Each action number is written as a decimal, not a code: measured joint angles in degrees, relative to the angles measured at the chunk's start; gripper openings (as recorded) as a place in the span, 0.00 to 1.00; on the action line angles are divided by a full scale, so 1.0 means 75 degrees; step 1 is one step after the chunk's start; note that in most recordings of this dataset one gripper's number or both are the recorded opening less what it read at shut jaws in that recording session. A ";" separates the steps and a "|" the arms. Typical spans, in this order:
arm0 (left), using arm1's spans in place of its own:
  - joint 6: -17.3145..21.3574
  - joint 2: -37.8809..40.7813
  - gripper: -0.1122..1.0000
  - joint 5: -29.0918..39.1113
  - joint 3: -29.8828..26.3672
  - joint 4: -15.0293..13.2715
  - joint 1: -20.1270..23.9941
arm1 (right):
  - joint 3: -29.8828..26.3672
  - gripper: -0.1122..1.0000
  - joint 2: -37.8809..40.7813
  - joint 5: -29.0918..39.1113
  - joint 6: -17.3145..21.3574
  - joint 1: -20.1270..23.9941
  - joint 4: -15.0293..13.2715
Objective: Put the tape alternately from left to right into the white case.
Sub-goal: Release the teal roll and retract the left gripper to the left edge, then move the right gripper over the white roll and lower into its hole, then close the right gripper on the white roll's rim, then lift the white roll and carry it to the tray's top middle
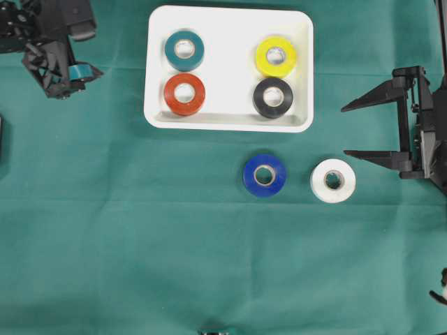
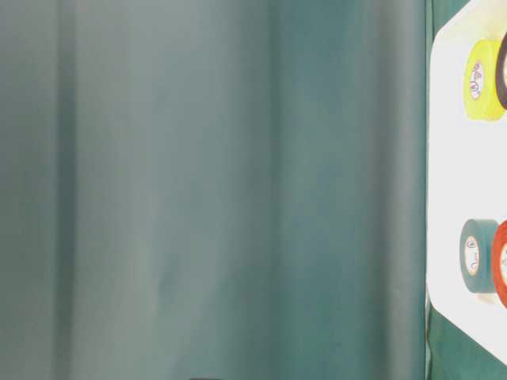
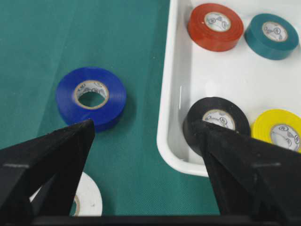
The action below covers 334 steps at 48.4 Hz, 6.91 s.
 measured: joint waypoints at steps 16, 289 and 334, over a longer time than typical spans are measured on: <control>-0.0199 -0.0773 0.92 -0.0164 0.0387 -0.0012 -0.1336 | 0.0000 0.63 -0.0012 0.0000 0.0000 0.0000 0.0000; -0.1020 -0.3316 0.91 -0.2168 0.2402 -0.0012 -0.3504 | -0.2766 0.11 0.4113 0.3855 0.1066 0.1219 0.1043; -0.1020 -0.3316 0.90 -0.2191 0.2402 -0.0012 -0.3504 | -0.6609 0.11 0.7441 0.4863 0.1008 0.1137 0.0328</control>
